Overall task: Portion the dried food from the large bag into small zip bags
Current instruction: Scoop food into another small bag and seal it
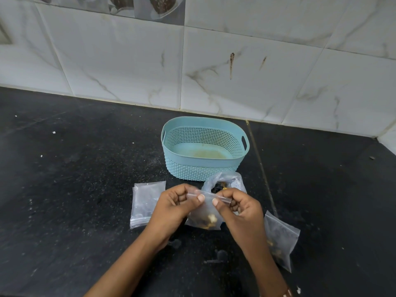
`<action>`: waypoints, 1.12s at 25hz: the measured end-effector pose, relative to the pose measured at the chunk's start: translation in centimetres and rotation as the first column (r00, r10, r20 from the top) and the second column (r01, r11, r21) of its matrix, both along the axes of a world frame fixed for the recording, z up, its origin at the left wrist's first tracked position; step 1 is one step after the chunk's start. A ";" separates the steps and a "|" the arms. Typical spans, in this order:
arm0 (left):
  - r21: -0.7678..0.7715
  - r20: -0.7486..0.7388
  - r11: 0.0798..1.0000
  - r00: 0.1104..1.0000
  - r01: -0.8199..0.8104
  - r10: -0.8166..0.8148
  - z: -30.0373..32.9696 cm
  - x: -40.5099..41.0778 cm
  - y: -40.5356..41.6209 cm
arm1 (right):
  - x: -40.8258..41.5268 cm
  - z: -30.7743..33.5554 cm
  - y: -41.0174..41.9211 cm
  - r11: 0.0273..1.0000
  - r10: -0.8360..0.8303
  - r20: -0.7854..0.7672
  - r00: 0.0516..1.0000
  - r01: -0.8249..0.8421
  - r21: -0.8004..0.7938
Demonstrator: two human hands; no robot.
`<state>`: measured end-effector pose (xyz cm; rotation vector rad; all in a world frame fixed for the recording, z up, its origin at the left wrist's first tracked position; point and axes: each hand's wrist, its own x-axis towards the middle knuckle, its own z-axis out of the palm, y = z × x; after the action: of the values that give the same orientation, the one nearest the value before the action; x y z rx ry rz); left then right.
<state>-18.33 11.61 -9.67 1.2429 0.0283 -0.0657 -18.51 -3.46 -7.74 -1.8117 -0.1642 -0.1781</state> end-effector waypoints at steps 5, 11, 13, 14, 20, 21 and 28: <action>0.013 0.026 0.999 0.999 -0.041 0.041 0.7 -0.1 -0.3 | -0.1 0.1 0.3 0.999 -0.027 0.036 0.999 0.028 -0.026; 0.014 0.016 0.998 0.998 -0.057 0.057 0.4 -0.1 -0.2 | 0.3 0.0 0.1 0.998 0.052 0.015 0.999 -0.051 -0.031; 0.030 0.016 0.999 0.999 -0.029 0.029 0.3 -0.2 0.0 | 0.3 -0.2 0.3 0.997 0.069 0.027 0.997 -0.069 -0.023; 0.033 0.019 0.999 1.000 -0.011 0.010 0.2 -0.3 0.1 | 0.2 -0.3 0.3 0.998 0.062 0.036 0.997 -0.061 -0.019; -0.015 -0.009 1.000 1.000 -0.002 0.002 -0.2 -0.7 0.2 | 0.3 -0.6 0.4 0.998 0.023 0.061 0.998 -0.019 -0.052; -0.001 -0.014 1.000 1.000 -0.022 0.022 -0.2 -0.5 0.4 | 0.4 -0.6 0.3 0.998 0.034 0.046 0.998 -0.032 -0.051; 0.023 -0.007 0.998 0.999 -0.052 0.053 -0.7 0.5 0.5 | 1.1 -1.0 0.8 0.992 0.075 0.077 0.994 -0.067 -0.105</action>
<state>-17.84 12.11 -10.33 1.2646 0.0686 -0.0246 -17.38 -2.62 -8.71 -1.8990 -0.2994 -0.1951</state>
